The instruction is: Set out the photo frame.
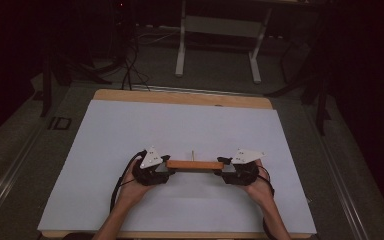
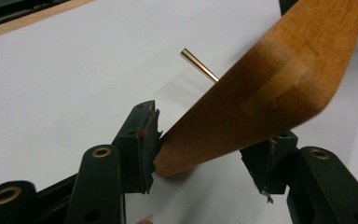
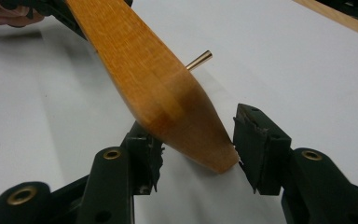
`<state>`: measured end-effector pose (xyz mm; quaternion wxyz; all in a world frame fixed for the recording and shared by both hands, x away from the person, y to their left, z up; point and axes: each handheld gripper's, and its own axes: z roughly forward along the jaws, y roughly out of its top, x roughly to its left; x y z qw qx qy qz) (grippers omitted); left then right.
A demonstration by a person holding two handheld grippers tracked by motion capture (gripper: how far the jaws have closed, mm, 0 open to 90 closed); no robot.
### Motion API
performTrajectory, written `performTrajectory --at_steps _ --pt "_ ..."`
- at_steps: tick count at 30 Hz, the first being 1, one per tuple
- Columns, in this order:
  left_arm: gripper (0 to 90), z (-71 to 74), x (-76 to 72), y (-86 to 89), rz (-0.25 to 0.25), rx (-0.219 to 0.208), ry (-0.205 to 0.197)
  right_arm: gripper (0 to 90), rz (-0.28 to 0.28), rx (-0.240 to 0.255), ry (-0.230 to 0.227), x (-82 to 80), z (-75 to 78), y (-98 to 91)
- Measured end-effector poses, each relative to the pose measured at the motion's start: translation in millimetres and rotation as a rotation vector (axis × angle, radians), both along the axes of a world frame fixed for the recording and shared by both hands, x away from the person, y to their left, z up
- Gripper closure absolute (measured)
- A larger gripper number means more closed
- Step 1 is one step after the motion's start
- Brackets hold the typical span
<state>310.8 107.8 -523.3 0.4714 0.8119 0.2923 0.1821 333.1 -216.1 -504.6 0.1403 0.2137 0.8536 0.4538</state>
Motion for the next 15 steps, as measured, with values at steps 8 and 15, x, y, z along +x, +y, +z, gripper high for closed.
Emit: performTrajectory --at_steps 8,15 --pt "51.7 -3.8 2.8 -1.7 0.01 0.028 -0.025 52.0 -0.02 -0.004 -0.017 6.1 -9.7 7.3" --pt "53.9 -4.4 3.1 -3.8 0.017 0.063 -0.062 54.8 -0.023 -0.014 -0.044 5.1 -10.6 7.8"
